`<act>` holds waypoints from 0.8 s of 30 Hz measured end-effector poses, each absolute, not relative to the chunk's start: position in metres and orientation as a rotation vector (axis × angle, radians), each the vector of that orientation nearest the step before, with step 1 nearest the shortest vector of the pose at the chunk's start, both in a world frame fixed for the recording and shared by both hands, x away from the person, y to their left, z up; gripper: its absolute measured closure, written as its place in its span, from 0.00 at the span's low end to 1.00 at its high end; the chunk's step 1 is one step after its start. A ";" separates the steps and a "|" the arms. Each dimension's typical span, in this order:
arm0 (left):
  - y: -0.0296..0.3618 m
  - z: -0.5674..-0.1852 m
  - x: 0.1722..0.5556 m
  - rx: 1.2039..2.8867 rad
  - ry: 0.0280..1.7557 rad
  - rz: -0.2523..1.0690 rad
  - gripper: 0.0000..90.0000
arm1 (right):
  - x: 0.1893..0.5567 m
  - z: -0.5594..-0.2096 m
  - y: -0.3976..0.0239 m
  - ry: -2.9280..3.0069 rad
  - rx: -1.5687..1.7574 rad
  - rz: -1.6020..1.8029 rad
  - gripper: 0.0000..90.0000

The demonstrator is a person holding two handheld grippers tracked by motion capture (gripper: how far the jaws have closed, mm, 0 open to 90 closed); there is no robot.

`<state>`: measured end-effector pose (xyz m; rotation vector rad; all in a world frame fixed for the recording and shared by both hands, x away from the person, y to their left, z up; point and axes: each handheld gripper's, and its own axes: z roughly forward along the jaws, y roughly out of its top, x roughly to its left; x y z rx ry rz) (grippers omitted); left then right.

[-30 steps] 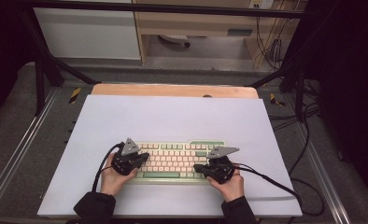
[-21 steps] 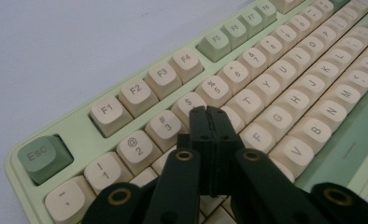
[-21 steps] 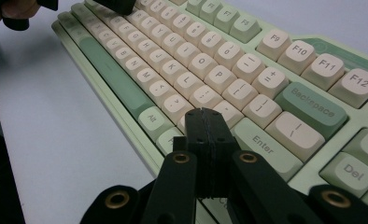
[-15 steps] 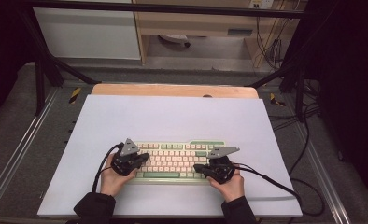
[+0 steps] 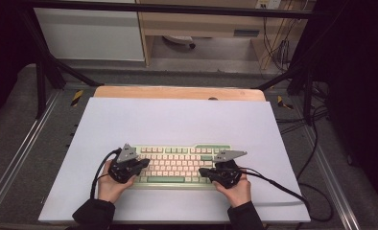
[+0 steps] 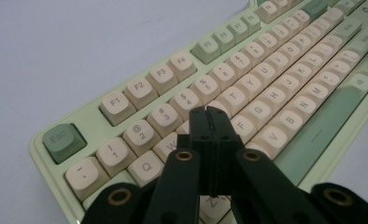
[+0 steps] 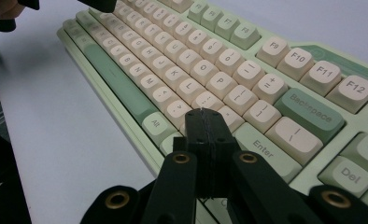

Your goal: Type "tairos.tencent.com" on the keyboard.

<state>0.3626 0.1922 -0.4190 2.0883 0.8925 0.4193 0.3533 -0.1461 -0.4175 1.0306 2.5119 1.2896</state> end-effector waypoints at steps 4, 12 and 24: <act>0.197 -0.419 0.361 2.087 0.897 0.419 1.00 | 0.354 -0.417 -0.146 2.510 1.032 1.296 1.00; 0.210 -0.419 0.355 2.071 0.914 0.417 1.00 | 0.354 -0.416 -0.141 2.516 1.016 1.300 1.00; 0.220 -0.420 0.350 2.063 0.913 0.410 1.00 | 0.356 -0.413 -0.123 2.537 0.997 1.306 1.00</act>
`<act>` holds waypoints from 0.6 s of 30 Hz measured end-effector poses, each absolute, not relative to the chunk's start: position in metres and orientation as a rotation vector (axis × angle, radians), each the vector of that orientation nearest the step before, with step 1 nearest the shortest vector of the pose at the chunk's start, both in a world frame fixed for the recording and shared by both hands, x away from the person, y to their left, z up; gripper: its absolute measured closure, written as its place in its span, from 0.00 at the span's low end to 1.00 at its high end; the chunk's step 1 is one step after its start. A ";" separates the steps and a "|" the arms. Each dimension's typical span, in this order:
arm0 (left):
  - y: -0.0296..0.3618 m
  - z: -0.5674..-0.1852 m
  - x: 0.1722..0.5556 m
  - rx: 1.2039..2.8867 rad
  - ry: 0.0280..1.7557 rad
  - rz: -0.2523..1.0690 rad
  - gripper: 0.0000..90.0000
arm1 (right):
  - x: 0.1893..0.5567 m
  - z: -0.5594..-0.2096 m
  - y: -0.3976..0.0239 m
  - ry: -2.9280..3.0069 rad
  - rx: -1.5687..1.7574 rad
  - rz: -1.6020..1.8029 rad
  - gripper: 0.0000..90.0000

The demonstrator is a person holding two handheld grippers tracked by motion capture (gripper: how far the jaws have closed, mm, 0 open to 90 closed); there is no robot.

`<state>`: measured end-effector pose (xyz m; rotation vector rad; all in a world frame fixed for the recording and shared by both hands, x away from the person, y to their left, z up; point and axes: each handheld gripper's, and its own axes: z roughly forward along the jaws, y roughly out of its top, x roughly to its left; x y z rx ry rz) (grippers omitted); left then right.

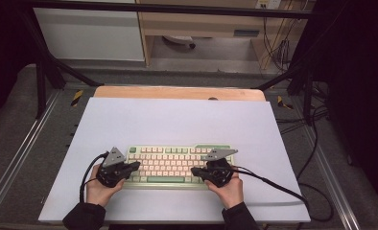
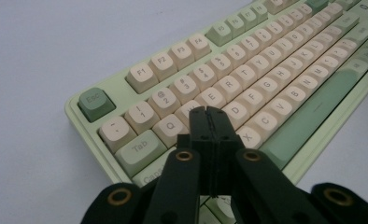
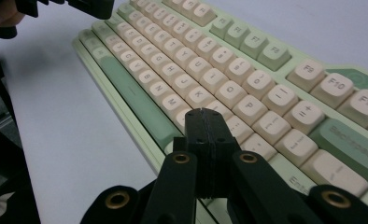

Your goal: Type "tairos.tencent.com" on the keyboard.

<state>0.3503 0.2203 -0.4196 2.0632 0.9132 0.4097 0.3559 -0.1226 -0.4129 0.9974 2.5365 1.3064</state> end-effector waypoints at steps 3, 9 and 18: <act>0.220 -0.420 0.350 2.063 0.916 0.408 1.00 | 0.357 -0.413 -0.116 2.544 0.986 1.308 1.00; 0.221 -0.420 0.350 2.061 0.915 0.406 1.00 | 0.360 -0.412 -0.104 2.547 0.976 1.323 1.00; 0.222 -0.420 0.350 2.058 0.916 0.406 1.00 | 0.364 -0.414 -0.085 2.563 0.952 1.319 1.00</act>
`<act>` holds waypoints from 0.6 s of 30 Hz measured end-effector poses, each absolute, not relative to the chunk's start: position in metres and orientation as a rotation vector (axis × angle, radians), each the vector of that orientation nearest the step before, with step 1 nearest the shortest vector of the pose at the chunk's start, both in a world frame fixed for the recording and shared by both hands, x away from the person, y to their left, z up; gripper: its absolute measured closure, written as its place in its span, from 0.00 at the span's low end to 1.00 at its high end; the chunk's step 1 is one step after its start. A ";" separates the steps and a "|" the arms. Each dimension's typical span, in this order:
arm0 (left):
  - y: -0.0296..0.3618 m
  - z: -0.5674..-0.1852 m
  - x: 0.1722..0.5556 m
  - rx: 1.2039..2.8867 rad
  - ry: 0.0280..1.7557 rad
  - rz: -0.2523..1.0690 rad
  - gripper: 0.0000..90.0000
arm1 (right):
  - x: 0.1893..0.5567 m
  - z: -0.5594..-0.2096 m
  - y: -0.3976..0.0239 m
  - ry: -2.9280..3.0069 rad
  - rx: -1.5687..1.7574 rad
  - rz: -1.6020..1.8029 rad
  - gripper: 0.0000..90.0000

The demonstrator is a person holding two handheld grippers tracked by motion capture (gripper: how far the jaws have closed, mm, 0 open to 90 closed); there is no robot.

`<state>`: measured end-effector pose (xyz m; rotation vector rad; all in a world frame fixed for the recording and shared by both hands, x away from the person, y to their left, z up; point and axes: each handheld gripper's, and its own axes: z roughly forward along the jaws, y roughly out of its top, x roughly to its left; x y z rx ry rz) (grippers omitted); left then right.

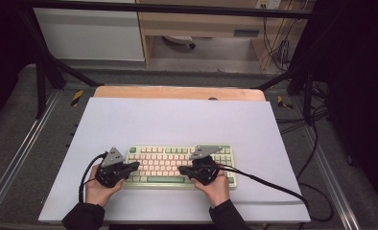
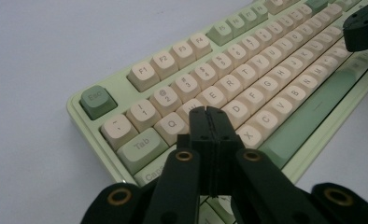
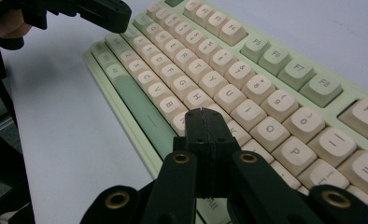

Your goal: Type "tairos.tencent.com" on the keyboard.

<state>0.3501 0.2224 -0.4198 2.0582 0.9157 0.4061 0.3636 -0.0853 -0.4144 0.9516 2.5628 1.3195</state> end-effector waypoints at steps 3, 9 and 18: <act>0.222 -0.420 0.350 2.059 0.917 0.405 1.00 | 0.365 -0.415 -0.081 2.563 0.954 1.324 1.00; 0.221 -0.421 0.350 2.062 0.914 0.403 1.00 | 0.368 -0.419 -0.074 2.572 0.955 1.318 1.00; 0.221 -0.421 0.350 2.061 0.914 0.401 1.00 | 0.372 -0.423 -0.061 2.593 0.943 1.303 1.00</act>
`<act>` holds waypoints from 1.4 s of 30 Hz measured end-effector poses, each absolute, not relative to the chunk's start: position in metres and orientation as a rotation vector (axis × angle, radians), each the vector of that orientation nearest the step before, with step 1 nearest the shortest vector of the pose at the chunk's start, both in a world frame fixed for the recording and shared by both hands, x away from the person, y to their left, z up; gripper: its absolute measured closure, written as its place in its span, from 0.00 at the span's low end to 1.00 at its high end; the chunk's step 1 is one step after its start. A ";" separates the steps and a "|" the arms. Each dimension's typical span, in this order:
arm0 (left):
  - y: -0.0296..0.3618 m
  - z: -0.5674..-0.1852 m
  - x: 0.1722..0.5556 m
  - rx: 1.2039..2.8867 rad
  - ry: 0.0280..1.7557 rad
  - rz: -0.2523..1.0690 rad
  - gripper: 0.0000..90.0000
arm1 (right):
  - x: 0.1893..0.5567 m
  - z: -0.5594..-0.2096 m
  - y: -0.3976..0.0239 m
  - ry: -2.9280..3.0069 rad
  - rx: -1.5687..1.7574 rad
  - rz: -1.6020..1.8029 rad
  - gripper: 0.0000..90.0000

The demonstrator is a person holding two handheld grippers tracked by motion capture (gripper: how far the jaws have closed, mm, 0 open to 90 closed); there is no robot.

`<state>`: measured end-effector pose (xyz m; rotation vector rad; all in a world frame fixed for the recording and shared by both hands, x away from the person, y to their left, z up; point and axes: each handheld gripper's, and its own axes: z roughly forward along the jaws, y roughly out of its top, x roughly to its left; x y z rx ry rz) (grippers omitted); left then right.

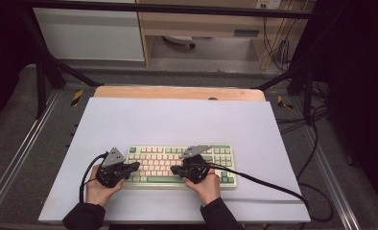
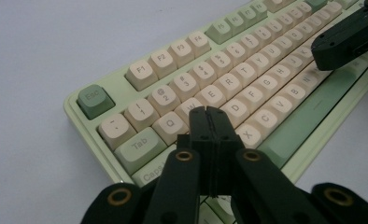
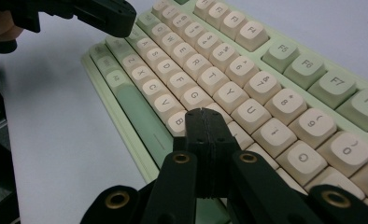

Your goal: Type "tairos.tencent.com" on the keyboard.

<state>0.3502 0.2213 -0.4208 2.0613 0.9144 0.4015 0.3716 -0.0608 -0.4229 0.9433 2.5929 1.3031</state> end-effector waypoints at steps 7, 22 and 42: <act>0.221 -0.421 0.350 2.067 0.911 0.401 1.00 | 0.373 -0.428 -0.057 2.606 0.942 1.294 1.00; 0.221 -0.421 0.351 2.067 0.911 0.400 1.00 | 0.373 -0.433 -0.055 2.616 0.928 1.277 1.00; 0.219 -0.420 0.350 2.064 0.902 0.396 1.00 | 0.370 -0.411 -0.076 2.576 0.918 1.262 1.00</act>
